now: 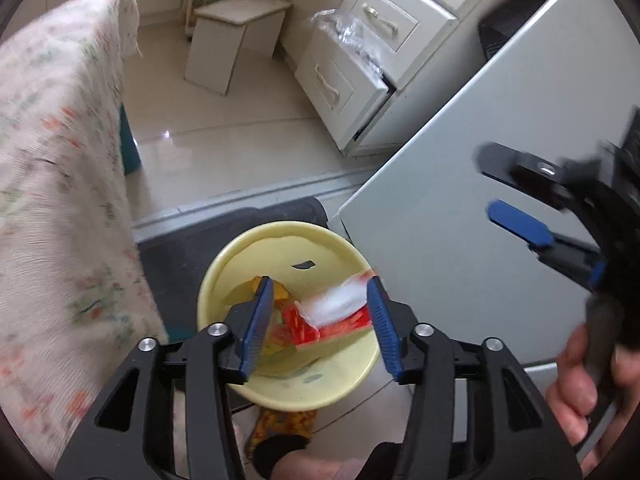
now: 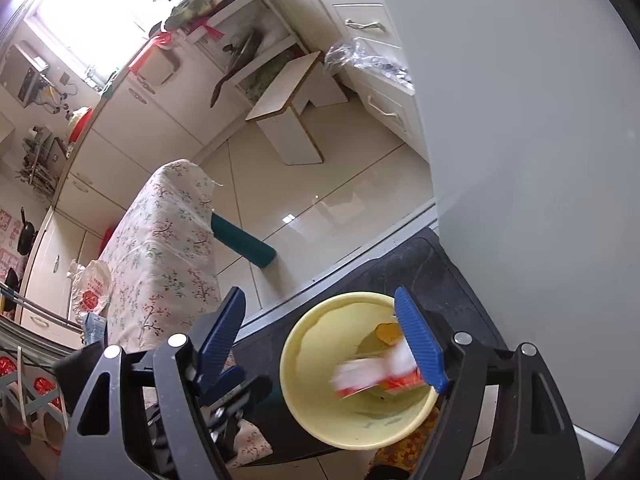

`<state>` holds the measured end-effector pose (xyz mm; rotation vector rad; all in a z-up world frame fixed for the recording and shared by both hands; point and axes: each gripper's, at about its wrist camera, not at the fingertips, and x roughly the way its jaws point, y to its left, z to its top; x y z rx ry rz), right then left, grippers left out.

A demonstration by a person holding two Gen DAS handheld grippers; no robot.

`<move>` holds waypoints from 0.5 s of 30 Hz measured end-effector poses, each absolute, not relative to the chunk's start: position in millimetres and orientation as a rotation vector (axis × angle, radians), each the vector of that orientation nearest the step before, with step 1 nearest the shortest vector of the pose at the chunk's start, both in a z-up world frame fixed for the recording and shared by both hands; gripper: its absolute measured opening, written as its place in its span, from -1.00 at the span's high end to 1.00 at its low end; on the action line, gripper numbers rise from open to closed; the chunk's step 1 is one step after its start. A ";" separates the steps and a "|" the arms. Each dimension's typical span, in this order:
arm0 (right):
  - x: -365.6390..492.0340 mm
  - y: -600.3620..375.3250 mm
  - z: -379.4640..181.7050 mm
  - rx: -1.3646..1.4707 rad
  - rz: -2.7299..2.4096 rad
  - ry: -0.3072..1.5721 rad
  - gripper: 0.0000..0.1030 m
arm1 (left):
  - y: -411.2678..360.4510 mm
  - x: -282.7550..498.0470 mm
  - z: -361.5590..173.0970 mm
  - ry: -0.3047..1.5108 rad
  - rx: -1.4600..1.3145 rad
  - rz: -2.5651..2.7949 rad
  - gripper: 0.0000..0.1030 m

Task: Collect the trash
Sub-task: 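Carry both items to the yellow bucket and open both grippers over it, then return both tools to the table above the orange peels and tissue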

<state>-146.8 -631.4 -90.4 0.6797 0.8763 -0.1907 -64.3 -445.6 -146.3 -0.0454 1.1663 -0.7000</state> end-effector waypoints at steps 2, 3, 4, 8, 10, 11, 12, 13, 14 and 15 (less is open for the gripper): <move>-146.1 -627.0 -80.6 0.684 -0.166 0.848 -0.45 | -429.9 -75.1 -121.2 1.078 -0.018 -0.699 -0.02; -146.1 -625.0 -73.8 0.675 -0.165 0.824 -0.47 | -420.7 -78.6 -108.8 1.040 -0.004 -0.688 -0.10; -145.6 -621.3 -67.4 0.665 -0.166 0.802 -0.51 | -406.0 -81.8 -93.2 0.992 0.007 -0.674 -0.16; -144.2 -610.6 -56.4 0.660 -0.150 0.758 -0.55 | -349.2 -88.6 -57.9 0.873 0.028 -0.587 -0.36; -140.9 -603.6 -54.3 0.665 -0.129 0.751 -0.55 | -317.5 -89.4 -52.8 0.852 0.048 -0.525 -0.40; -140.7 -601.8 -51.6 0.664 -0.125 0.741 -0.55 | -295.1 -88.8 -53.6 0.858 0.051 -0.488 -0.40; -140.7 -599.0 -48.0 0.656 -0.126 0.727 -0.55 | -279.3 -87.1 -55.5 0.863 0.045 -0.460 -0.40; -140.1 -595.4 -44.2 0.646 -0.129 0.715 -0.55 | -254.5 -86.1 -57.8 0.869 0.032 -0.417 -0.40; -140.0 -591.8 -41.5 0.639 -0.129 0.704 -0.56 | -237.7 -86.5 -59.2 0.873 0.022 -0.388 -0.40; -139.7 -588.0 -39.7 0.635 -0.127 0.696 -0.57 | -213.9 -86.1 -61.7 0.880 0.002 -0.342 -0.40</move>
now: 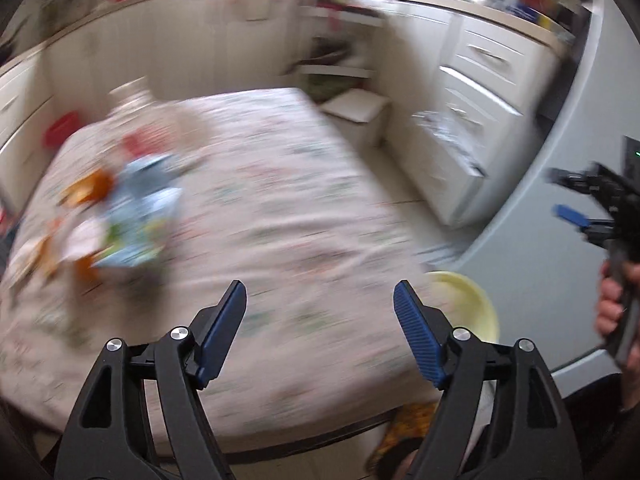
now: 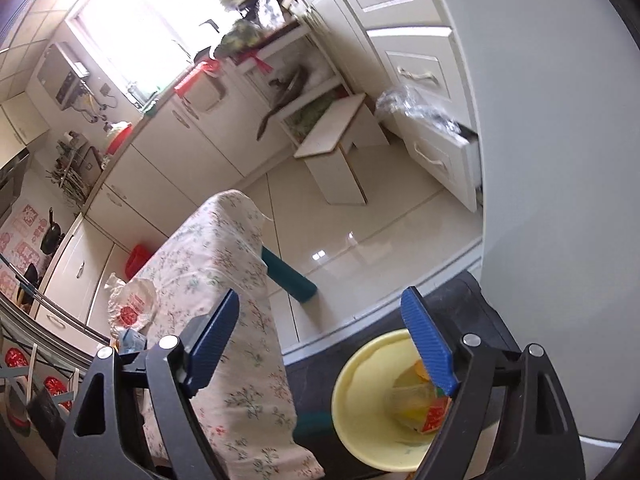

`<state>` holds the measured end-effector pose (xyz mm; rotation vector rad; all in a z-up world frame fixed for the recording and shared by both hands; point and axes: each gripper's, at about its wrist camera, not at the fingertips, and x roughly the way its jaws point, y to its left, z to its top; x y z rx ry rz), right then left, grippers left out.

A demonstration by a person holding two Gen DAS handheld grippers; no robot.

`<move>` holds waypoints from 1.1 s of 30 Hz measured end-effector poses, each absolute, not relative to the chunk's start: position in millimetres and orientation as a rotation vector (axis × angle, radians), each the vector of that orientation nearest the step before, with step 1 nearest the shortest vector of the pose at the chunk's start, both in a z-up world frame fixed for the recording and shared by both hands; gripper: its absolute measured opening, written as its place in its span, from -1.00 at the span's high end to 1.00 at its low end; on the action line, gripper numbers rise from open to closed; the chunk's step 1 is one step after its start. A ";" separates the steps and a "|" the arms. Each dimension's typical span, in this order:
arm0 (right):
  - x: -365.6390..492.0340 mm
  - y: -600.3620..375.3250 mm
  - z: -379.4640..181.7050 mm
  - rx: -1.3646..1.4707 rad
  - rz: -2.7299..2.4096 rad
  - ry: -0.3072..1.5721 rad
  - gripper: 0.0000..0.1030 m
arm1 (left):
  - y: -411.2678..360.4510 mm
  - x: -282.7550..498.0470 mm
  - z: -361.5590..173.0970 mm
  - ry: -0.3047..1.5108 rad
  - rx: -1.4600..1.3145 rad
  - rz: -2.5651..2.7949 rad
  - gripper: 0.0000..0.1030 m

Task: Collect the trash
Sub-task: 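Return both tools to the table above the orange peels and tissue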

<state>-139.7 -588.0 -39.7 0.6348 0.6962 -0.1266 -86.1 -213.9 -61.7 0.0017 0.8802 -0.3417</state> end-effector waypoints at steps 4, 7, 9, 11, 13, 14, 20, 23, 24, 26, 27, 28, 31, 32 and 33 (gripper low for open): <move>-126.0 -558.0 -37.6 0.594 -0.086 0.718 -0.60 | -127.0 -84.1 -74.2 0.912 -0.109 -0.194 -0.40; -112.3 -529.6 -36.6 0.546 -0.039 0.742 -0.60 | -79.2 -72.8 -84.3 0.919 -0.144 -0.114 -0.41; -106.3 -514.4 -35.8 0.520 -0.013 0.750 -0.60 | -61.0 -56.7 -89.6 0.938 -0.151 -0.092 -0.45; -99.8 -499.7 -35.7 0.497 0.007 0.758 -0.62 | -42.1 -40.0 -95.7 0.954 -0.135 -0.067 -0.45; -94.0 -489.4 -35.9 0.479 0.016 0.764 -0.62 | -32.6 -21.2 -100.1 0.983 -0.113 -0.058 -0.46; -90.1 -484.7 -36.0 0.472 0.017 0.766 -0.62 | -25.7 -9.5 -103.2 0.999 -0.099 -0.058 -0.46; -73.7 -458.9 -36.6 0.456 0.027 0.782 -0.63 | -34.3 42.9 -114.1 1.027 0.042 -0.147 -0.69; -66.9 -444.1 -34.8 0.433 0.042 0.783 -0.65 | -44.4 58.8 -116.8 0.995 0.118 -0.195 -0.86; -64.3 -438.0 -34.6 0.422 0.047 0.786 -0.66 | -46.2 62.9 -117.3 0.984 0.140 -0.210 -0.87; -59.6 -426.2 -35.1 0.402 0.057 0.793 -0.67 | -46.7 74.6 -120.3 0.972 0.149 -0.264 -0.87; -56.8 -419.6 -35.7 0.390 0.064 0.799 -0.67 | -44.0 78.9 -121.3 0.977 0.137 -0.289 -0.87; -55.2 -413.7 -36.0 0.381 0.071 0.803 -0.67 | -42.9 82.2 -121.3 0.977 0.136 -0.306 -0.87; -48.6 -394.5 -35.6 0.341 0.078 0.800 -0.67 | -44.5 83.9 -120.3 0.973 0.163 -0.352 -0.87; -47.5 -389.7 -34.4 0.332 0.079 0.794 -0.67 | -45.2 84.0 -120.3 0.973 0.165 -0.351 -0.87; -46.4 -384.8 -33.2 0.319 0.077 0.785 -0.67 | -46.7 83.4 -120.5 0.972 0.173 -0.348 -0.88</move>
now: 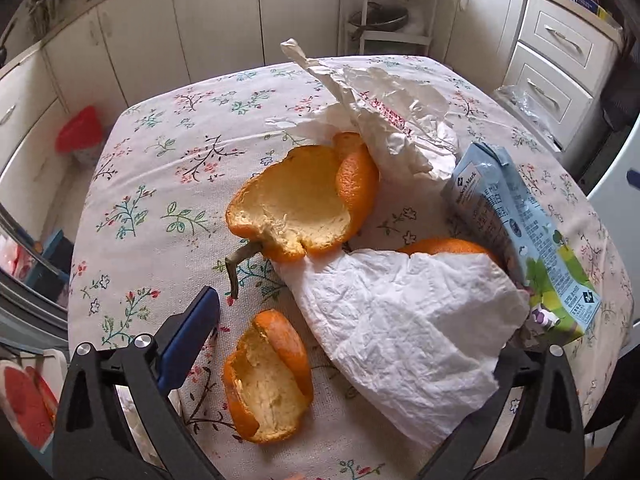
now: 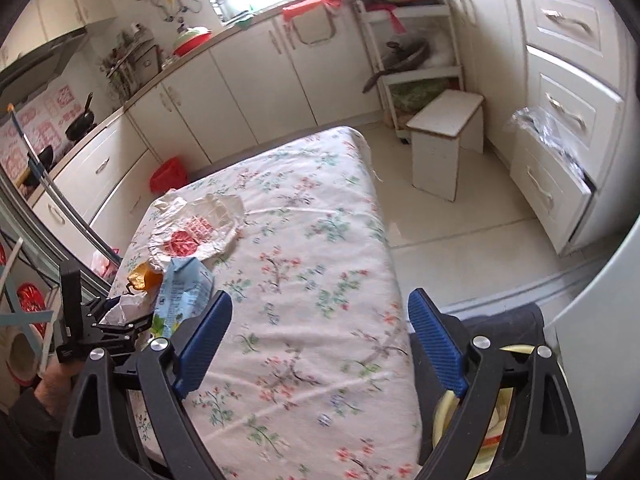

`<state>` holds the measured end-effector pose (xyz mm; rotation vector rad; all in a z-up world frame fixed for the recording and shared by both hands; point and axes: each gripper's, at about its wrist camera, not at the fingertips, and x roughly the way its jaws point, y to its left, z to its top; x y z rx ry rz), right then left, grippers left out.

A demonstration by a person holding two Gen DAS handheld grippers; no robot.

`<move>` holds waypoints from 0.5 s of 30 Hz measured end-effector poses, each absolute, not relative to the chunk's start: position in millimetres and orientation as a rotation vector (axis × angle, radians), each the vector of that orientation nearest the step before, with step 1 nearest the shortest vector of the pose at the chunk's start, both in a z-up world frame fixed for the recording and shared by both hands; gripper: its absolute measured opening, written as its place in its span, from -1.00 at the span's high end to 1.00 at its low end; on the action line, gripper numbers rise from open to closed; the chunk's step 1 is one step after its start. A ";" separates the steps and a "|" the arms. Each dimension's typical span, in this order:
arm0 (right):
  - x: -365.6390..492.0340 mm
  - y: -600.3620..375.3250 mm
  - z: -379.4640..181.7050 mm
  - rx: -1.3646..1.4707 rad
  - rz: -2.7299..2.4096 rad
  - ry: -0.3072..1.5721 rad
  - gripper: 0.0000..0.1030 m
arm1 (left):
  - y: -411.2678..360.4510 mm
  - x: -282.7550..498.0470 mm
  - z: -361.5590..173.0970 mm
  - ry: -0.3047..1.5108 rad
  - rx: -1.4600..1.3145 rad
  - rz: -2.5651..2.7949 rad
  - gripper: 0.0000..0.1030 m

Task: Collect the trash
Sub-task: 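Return both tools to the table above the orange peels and tissue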

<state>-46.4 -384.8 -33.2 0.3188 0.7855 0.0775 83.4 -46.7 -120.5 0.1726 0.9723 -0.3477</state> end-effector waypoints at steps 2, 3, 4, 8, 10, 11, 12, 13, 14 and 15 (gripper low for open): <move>-44.5 -372.7 -30.8 0.284 0.065 0.761 -0.71 | -45.4 83.6 -120.3 0.972 0.167 -0.350 -0.88; -44.0 -367.2 -29.7 0.275 0.063 0.748 -0.71 | -48.6 83.3 -120.3 0.973 0.168 -0.349 -0.87; -43.6 -363.3 -28.5 0.262 0.070 0.744 -0.71 | -49.3 83.2 -120.4 0.972 0.171 -0.348 -0.88; -40.6 -350.8 -20.3 0.237 0.049 0.669 -0.76 | -48.5 83.5 -121.1 0.972 0.170 -0.349 -0.88; -37.6 -347.8 -17.4 0.255 0.031 0.636 -0.76 | -46.5 83.0 -121.1 0.972 0.169 -0.349 -0.88; -36.7 -346.5 -15.7 0.262 0.019 0.614 -0.76 | -49.1 82.6 -120.8 0.972 0.170 -0.349 -0.88; -36.3 -344.7 -13.1 0.264 0.005 0.587 -0.76 | -46.6 83.3 -121.1 0.972 0.168 -0.350 -0.88; -37.1 -342.3 -10.1 0.262 -0.006 0.559 -0.76 | -47.9 83.1 -120.9 0.972 0.169 -0.350 -0.88; -38.2 -340.4 -7.7 0.256 -0.013 0.538 -0.76 | -47.8 83.4 -120.9 0.972 0.169 -0.350 -0.88; -39.9 -336.8 -5.1 0.237 -0.028 0.510 -0.76 | -47.3 83.6 -120.9 0.972 0.169 -0.350 -0.88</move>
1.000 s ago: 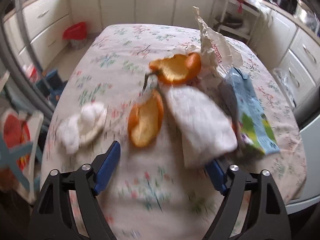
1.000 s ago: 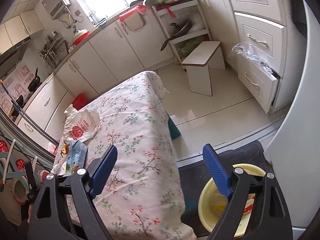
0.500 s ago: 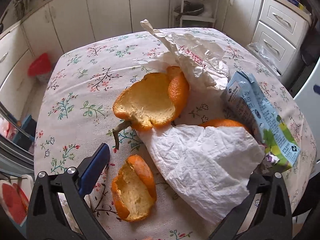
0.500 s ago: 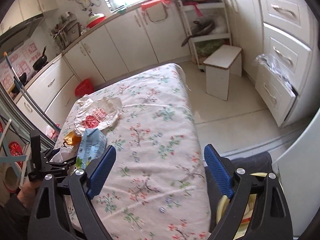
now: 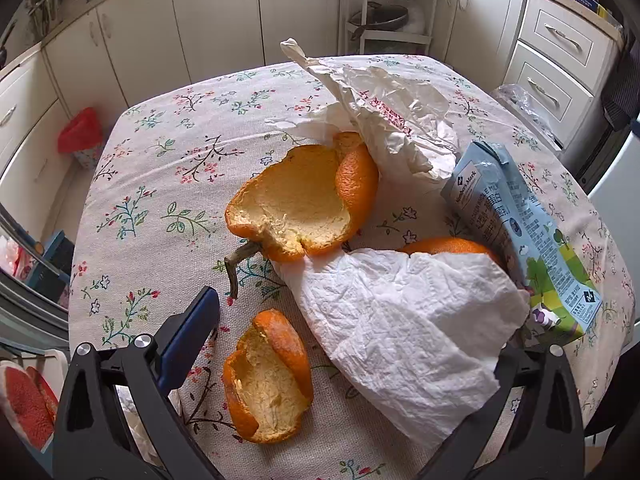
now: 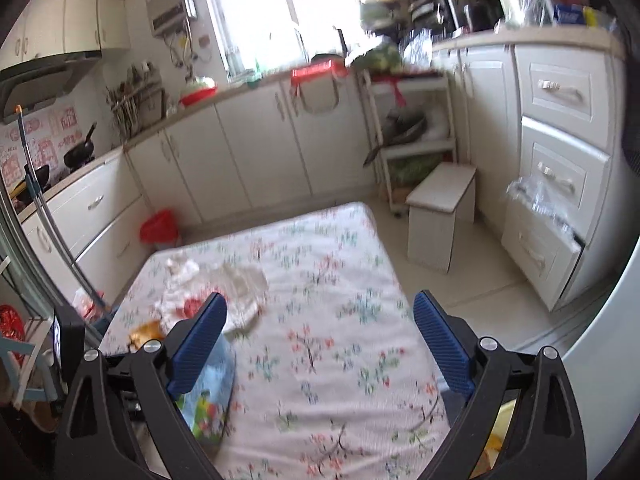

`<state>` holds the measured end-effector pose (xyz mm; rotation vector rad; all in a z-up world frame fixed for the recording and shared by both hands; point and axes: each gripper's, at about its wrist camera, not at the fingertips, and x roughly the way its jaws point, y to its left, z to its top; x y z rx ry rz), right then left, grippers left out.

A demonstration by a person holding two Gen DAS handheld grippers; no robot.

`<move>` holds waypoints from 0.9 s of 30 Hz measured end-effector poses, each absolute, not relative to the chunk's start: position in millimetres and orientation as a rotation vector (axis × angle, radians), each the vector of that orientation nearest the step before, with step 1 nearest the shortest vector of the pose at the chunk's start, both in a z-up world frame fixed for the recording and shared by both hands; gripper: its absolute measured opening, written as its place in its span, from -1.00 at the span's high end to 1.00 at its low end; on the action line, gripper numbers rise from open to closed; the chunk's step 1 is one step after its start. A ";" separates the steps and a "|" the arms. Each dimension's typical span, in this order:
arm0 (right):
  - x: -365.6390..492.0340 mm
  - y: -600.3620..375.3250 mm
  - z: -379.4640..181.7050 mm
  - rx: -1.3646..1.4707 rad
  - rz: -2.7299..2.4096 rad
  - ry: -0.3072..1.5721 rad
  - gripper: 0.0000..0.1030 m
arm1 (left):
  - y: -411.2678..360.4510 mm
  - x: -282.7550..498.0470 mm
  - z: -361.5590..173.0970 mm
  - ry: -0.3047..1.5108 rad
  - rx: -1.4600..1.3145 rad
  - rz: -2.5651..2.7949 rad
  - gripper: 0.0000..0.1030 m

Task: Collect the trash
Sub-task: 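Return both tools to the table above the orange peels and tissue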

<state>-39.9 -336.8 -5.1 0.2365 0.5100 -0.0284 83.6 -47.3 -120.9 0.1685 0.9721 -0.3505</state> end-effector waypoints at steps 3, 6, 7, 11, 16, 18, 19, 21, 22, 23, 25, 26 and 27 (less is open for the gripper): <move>-41.6 -329.1 -5.0 0.182 -0.078 0.476 -0.78 | -46.9 84.0 -121.0 0.972 0.169 -0.351 -0.88; -38.4 -329.9 -13.3 0.173 -0.133 0.488 -0.78 | -46.8 84.1 -121.0 0.972 0.169 -0.351 -0.88; -37.0 -331.7 -16.4 0.182 -0.145 0.498 -0.78 | -46.7 84.2 -121.1 0.972 0.169 -0.351 -0.88; -30.2 -332.6 -30.3 0.201 -0.185 0.544 -0.78 | -46.7 84.3 -121.1 0.972 0.169 -0.352 -0.88; -28.5 -321.5 -39.4 0.168 -0.185 0.583 -0.78 | -46.5 84.4 -121.1 0.973 0.168 -0.352 -0.88; -27.7 -316.7 -41.2 0.157 -0.169 0.595 -0.78 | -46.6 84.3 -121.0 0.973 0.168 -0.352 -0.88; -27.2 -315.5 -40.9 0.155 -0.162 0.596 -0.78 | -46.6 84.4 -121.1 0.973 0.168 -0.353 -0.88; -27.6 -314.1 -38.3 0.154 -0.145 0.592 -0.78 | -46.7 84.3 -121.0 0.973 0.168 -0.353 -0.88; -28.9 -314.5 -35.3 0.156 -0.133 0.588 -0.78 | -46.4 84.4 -121.0 0.973 0.168 -0.353 -0.88; -29.5 -315.0 -33.5 0.160 -0.124 0.586 -0.78 | -46.6 84.4 -121.0 0.973 0.168 -0.353 -0.88; -33.0 -317.0 -29.3 0.164 -0.102 0.581 -0.78 | -48.0 84.1 -120.8 0.973 0.168 -0.353 -0.88; -34.0 -317.3 -28.0 0.163 -0.094 0.578 -0.79 | -46.5 84.5 -121.0 0.973 0.168 -0.353 -0.88; -36.1 -318.6 -27.0 0.162 -0.085 0.575 -0.79 | -47.0 84.4 -121.0 0.973 0.168 -0.354 -0.88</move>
